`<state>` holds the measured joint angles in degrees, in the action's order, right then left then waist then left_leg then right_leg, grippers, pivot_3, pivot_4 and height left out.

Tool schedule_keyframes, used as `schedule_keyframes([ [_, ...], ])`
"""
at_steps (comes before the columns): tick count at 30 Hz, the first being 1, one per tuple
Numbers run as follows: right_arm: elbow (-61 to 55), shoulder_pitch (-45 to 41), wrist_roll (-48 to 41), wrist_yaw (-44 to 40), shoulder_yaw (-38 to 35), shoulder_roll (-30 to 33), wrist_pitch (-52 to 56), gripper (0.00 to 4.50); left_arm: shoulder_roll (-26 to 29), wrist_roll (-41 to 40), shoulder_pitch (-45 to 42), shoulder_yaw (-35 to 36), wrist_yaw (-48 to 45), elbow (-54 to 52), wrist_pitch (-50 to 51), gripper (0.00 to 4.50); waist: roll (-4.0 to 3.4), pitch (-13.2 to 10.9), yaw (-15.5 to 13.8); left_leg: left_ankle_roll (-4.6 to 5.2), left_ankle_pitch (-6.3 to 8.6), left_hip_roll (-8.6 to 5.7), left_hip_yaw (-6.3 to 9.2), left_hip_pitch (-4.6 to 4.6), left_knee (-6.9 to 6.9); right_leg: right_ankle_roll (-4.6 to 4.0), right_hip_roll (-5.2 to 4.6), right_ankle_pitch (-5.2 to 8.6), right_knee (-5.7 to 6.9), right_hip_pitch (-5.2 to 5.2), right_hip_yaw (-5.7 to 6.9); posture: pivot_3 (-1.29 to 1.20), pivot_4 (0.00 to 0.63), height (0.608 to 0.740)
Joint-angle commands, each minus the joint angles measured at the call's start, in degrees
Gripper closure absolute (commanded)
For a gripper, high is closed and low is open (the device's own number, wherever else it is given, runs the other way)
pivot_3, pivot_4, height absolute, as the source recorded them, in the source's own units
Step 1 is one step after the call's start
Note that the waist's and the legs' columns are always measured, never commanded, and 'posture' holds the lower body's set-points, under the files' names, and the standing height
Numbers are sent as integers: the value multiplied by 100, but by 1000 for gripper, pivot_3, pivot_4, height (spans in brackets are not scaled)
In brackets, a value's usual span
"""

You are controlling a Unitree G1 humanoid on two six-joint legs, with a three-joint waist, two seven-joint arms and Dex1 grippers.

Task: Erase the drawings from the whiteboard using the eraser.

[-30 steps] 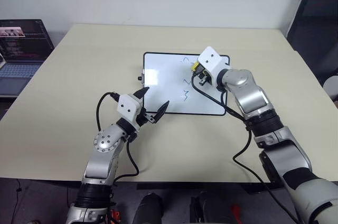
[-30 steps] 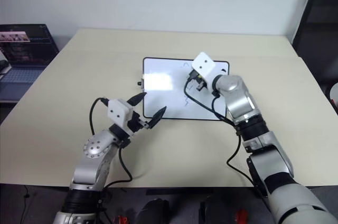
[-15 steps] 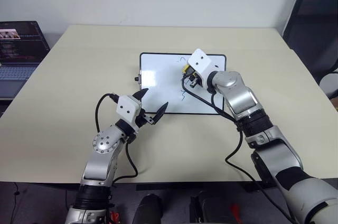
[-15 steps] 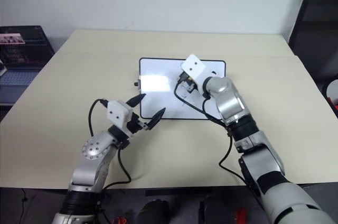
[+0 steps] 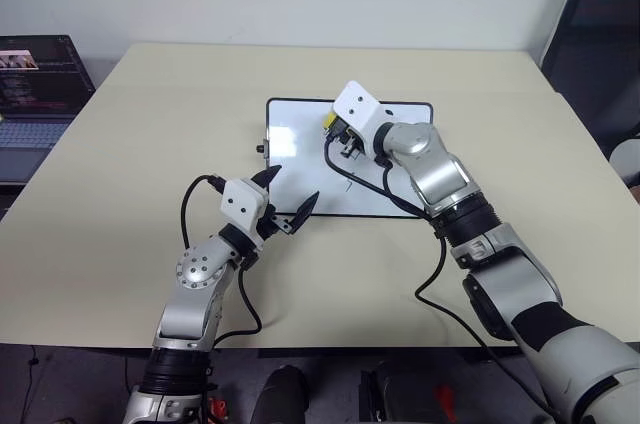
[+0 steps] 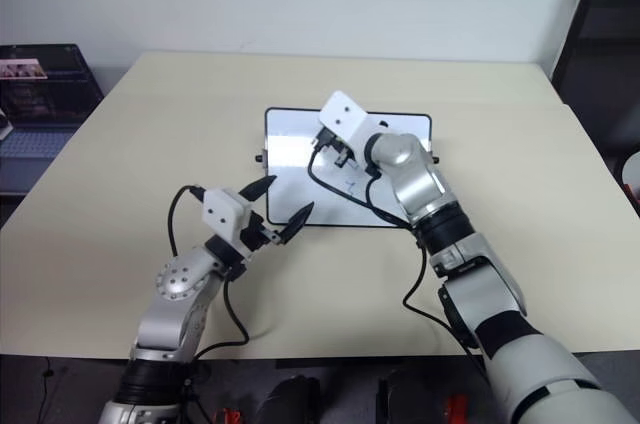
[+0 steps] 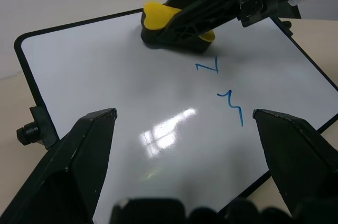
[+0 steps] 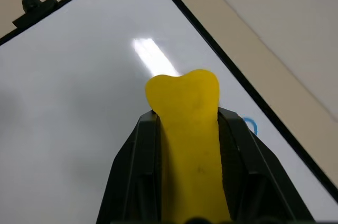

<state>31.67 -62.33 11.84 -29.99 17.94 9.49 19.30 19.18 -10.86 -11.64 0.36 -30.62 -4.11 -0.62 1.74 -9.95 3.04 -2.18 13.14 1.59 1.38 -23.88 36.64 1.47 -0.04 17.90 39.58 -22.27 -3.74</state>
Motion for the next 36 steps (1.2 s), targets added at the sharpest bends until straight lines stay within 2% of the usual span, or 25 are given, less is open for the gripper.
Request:
schedule_keyframes([
  [1, 152, -251, 147, -154, 106, 121, -458, 3407, -5, 16, -78, 10, 19, -151, -114, 0, 0, 0, -4, 0, 0, 0, 0, 0, -3, 0, 0, 0, -3, 0, 0, 0, 150, 740],
  [18, 1939, -989, 394, -325, 133, 352, -1537, 3407, -22, 26, -65, 18, 49, -157, -118, 0, 0, 0, 1, 0, 0, -2, 3, 8, 7, -1, -1, -1, 19, 5, 1, 0, 150, 740],
  [36, 2000, -708, 416, -780, 59, 1024, -1323, 3407, -42, 15, -106, -4, -24, -40, -183, 0, 1, 1, -144, 1, -1, -7, 13, 12, 30, -1, -3, -1, 32, 19, 10, 0, 150, 740],
])
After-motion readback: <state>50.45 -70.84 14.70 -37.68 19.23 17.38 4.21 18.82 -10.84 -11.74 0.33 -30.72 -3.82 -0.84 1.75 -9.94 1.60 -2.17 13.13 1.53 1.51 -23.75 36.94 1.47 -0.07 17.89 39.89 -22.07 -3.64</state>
